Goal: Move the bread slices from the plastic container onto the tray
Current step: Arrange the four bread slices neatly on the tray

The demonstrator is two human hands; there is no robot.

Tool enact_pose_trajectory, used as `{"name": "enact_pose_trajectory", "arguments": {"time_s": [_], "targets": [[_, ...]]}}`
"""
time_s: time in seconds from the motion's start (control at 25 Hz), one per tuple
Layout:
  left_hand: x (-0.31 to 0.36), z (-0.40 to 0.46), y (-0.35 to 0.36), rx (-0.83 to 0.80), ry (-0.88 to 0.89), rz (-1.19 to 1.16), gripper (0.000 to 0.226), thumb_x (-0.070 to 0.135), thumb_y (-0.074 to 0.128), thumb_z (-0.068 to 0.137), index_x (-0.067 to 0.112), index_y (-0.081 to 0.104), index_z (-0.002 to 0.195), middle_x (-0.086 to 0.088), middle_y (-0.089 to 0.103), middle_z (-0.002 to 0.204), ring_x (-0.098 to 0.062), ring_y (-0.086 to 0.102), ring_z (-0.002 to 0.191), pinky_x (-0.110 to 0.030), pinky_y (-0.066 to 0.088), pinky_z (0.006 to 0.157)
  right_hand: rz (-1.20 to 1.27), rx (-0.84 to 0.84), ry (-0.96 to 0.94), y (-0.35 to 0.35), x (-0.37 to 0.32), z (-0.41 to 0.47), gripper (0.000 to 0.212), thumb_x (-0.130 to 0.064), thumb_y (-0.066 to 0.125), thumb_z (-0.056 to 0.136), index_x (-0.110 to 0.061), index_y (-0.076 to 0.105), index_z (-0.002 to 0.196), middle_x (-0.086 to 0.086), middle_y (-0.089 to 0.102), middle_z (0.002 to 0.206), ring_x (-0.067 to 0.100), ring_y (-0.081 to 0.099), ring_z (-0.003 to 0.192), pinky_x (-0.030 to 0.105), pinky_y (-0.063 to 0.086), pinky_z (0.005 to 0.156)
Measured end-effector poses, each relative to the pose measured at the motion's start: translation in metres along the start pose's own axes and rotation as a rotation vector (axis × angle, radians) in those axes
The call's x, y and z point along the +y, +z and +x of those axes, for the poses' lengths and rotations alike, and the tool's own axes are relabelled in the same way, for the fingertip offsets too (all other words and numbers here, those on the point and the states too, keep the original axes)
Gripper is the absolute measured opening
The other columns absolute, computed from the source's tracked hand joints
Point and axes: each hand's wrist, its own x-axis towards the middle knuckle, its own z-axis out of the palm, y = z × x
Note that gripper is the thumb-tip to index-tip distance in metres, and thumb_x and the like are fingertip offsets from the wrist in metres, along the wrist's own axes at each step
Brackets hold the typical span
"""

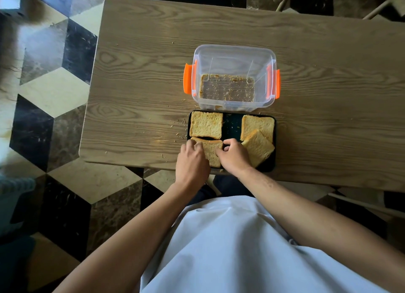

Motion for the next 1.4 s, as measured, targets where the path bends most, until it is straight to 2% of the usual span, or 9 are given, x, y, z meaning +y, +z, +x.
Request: {"name": "enact_pose_trajectory", "arguments": {"time_s": [0.12,0.24,0.4,0.52,0.8,0.92,1.04,1.16,1.4], "targets": [[-0.008,-0.006,0.011,-0.104,0.248,0.222,0.066,0.008,0.056,0.081,0.009,0.038,0.145,-0.022,0.027,0.156,-0.038,0.021,0.145,-0.045,0.029,0.115,0.01,-0.029,0.021,0.001,-0.002,0.0,0.054,-0.035,0.064,0.085,-0.014,0.053,0.133,0.004,0.064,0.114,0.022,0.062,0.1,0.031,0.049,0.078],[-0.02,-0.007,0.018,-0.166,0.269,0.27,0.075,0.008,0.058,0.081,0.015,0.03,0.15,-0.018,0.012,0.163,-0.037,0.005,0.15,-0.047,0.021,0.12,0.019,-0.051,0.012,0.004,-0.005,-0.004,0.053,-0.033,0.063,0.083,-0.016,0.053,0.132,-0.01,0.058,0.093,0.017,0.06,0.09,0.028,0.044,0.072],[-0.025,-0.008,0.016,-0.175,0.269,0.239,0.076,0.007,0.056,0.08,0.015,0.03,0.15,-0.016,0.011,0.164,-0.036,0.004,0.151,-0.047,0.023,0.119,0.022,-0.051,0.006,0.003,-0.01,-0.007,0.051,-0.033,0.064,0.083,-0.016,0.054,0.13,-0.014,0.053,0.087,0.019,0.061,0.091,0.032,0.049,0.075],[-0.018,-0.007,0.01,-0.153,0.255,0.215,0.069,0.011,0.055,0.082,0.014,0.035,0.147,-0.018,0.02,0.161,-0.037,0.013,0.149,-0.047,0.023,0.118,0.035,-0.069,0.004,-0.003,-0.011,-0.013,0.053,-0.032,0.065,0.084,-0.016,0.053,0.133,-0.004,0.06,0.099,0.021,0.062,0.098,0.033,0.051,0.082],[0.029,0.017,-0.001,-0.128,0.311,-0.092,0.048,0.014,0.056,0.088,0.008,0.052,0.135,-0.016,0.054,0.132,-0.034,0.05,0.12,-0.04,0.042,0.097,0.172,0.237,0.005,-0.059,0.019,-0.018,0.029,-0.018,0.064,0.088,-0.009,0.065,0.116,0.008,0.067,0.114,0.023,0.064,0.101,0.037,0.054,0.089],[0.061,0.04,0.002,-0.179,0.157,-0.245,0.049,0.012,0.054,0.088,0.007,0.052,0.137,-0.016,0.057,0.135,-0.032,0.058,0.117,-0.034,0.047,0.091,0.197,0.367,0.118,-0.093,0.04,-0.008,0.037,-0.02,0.064,0.088,-0.006,0.063,0.122,0.011,0.065,0.122,0.025,0.065,0.105,0.04,0.054,0.092],[0.085,0.06,0.008,-0.22,-0.029,-0.363,0.032,0.01,0.053,0.085,0.005,0.066,0.114,-0.016,0.07,0.108,-0.035,0.065,0.096,-0.028,0.048,0.067,0.131,0.344,0.191,-0.111,0.052,0.005,0.045,-0.028,0.064,0.087,-0.01,0.061,0.128,0.007,0.067,0.124,0.025,0.064,0.11,0.037,0.052,0.094],[0.099,0.068,0.013,-0.262,-0.12,-0.407,0.017,0.007,0.049,0.079,0.01,0.058,0.066,-0.005,0.055,0.059,-0.028,0.052,0.058,-0.024,0.031,0.046,0.04,0.241,0.195,-0.116,0.055,0.012,0.047,-0.031,0.065,0.087,-0.011,0.061,0.13,0.01,0.067,0.125,0.028,0.063,0.113,0.035,0.051,0.093],[0.113,0.075,0.021,-0.234,-0.229,-0.407,0.024,0.018,0.056,0.087,0.009,0.068,0.068,0.003,0.055,0.051,-0.012,0.047,0.044,-0.019,0.03,0.04,-0.082,0.207,0.077,-0.115,0.048,0.017,0.042,-0.029,0.065,0.088,-0.004,0.062,0.121,0.016,0.062,0.122,0.032,0.06,0.11,0.044,0.05,0.092]]}}
